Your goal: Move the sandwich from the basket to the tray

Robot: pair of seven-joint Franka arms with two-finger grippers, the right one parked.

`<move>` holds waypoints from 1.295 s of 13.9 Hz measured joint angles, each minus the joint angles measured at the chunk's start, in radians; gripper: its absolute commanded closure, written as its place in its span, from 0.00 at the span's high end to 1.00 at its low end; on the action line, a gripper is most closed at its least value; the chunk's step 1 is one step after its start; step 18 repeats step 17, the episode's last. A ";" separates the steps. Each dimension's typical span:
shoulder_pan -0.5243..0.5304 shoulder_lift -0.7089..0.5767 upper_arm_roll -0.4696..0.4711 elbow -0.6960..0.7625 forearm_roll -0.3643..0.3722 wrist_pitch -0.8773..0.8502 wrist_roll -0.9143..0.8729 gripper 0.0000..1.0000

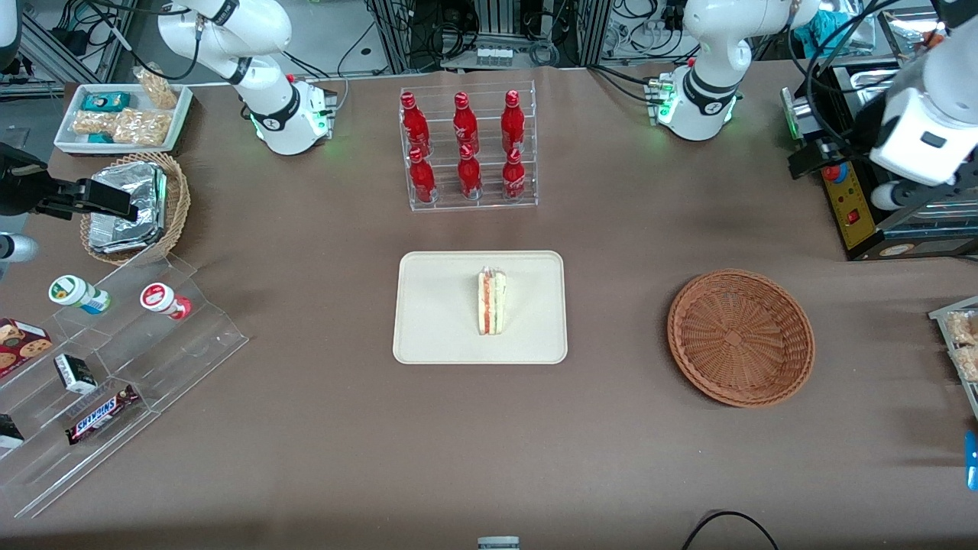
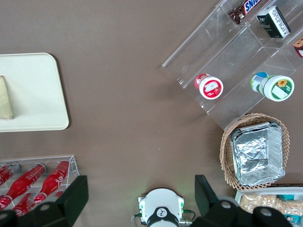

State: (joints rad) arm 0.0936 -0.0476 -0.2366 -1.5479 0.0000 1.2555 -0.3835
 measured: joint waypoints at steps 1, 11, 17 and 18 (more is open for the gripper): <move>-0.018 -0.005 0.000 -0.005 0.000 0.006 0.000 1.00; -0.039 0.029 0.018 0.032 0.000 0.045 -0.005 1.00; -0.040 0.049 0.018 0.038 -0.001 0.061 -0.005 1.00; -0.040 0.049 0.018 0.038 -0.001 0.061 -0.005 1.00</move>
